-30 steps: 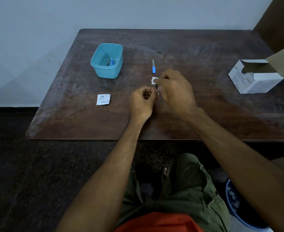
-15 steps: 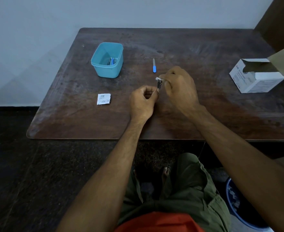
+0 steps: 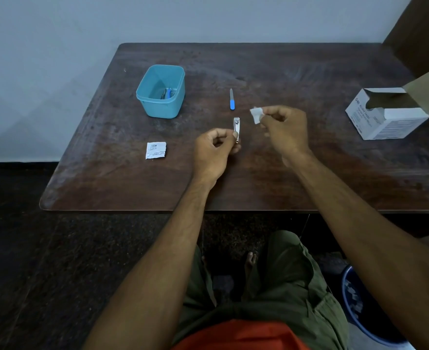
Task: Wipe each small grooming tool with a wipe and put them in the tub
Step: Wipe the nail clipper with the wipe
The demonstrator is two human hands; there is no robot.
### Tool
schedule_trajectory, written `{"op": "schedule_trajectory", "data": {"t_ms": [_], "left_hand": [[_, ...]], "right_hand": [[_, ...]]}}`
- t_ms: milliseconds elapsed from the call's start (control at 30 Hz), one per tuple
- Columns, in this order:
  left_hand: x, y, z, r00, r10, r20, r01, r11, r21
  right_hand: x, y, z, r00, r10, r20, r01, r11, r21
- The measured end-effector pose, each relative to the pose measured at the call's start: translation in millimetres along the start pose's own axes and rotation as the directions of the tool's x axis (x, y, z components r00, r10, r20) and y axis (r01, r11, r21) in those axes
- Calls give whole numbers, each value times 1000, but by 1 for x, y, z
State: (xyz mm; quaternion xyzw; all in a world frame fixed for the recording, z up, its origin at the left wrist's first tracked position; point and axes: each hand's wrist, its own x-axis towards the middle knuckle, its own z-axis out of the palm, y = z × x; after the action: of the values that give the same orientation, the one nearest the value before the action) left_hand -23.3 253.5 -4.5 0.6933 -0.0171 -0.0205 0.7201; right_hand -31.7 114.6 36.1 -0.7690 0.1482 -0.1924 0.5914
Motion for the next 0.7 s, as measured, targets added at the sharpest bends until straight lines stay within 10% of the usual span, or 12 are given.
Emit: {"op": "schedule_trajectory", "data": {"t_ms": [700], "left_hand": [[1, 4, -2, 997, -52, 63, 51, 999, 16]], "right_hand": [[-19, 16, 14, 991, -6, 135, 20, 995, -101]]}}
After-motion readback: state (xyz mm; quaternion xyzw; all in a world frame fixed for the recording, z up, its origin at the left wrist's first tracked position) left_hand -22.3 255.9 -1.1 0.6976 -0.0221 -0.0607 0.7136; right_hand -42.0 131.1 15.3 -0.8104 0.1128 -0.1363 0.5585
